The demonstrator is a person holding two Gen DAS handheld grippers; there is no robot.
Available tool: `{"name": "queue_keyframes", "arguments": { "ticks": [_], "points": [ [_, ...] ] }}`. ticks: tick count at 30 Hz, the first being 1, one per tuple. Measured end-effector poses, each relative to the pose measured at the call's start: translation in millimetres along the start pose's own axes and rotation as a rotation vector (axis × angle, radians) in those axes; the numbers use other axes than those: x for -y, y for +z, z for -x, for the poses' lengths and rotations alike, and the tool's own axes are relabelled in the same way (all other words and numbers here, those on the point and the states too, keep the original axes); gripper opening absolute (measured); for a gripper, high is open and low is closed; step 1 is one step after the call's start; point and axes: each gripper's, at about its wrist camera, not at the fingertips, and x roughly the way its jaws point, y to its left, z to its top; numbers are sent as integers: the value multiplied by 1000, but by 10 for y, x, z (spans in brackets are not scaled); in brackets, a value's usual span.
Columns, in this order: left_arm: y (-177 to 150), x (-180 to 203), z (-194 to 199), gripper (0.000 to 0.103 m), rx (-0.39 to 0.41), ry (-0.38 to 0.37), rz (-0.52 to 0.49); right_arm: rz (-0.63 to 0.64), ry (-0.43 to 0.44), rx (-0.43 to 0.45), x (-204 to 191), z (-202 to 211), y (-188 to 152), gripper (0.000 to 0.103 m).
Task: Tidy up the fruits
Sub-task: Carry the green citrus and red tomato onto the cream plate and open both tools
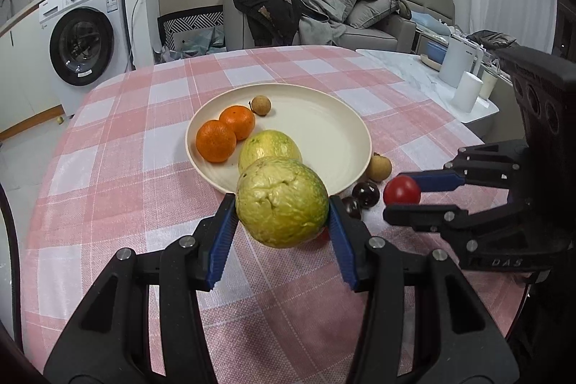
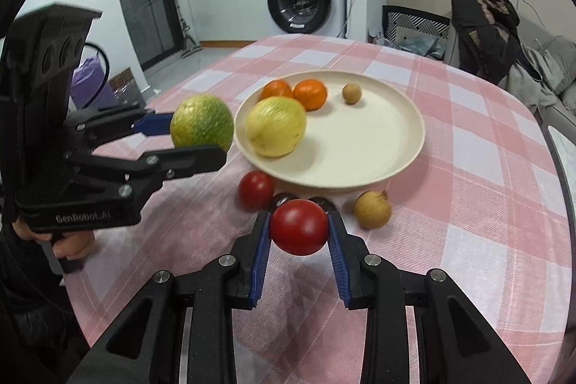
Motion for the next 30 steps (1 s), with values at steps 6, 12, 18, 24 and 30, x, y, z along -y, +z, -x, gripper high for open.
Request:
{"name": "queue_keyframes", "arguments": {
  "ticks": [6, 12, 18, 24, 30],
  "points": [
    [6, -81, -51, 47, -9, 15, 13, -33, -33, 28, 135, -2, 132, 32],
    [50, -227, -148, 47, -16, 54, 34, -47, -56, 34, 228, -67, 238, 32],
    [110, -301, -273, 47, -25, 84, 35, -65, -68, 37, 303, -136, 318, 32],
    [181, -295, -384, 47, -24, 98, 26, -60, -80, 36, 315, -195, 353, 32],
    [247, -269, -490, 47, -29, 86, 27, -71, -88, 39, 360, -237, 396, 32]
  ]
}}
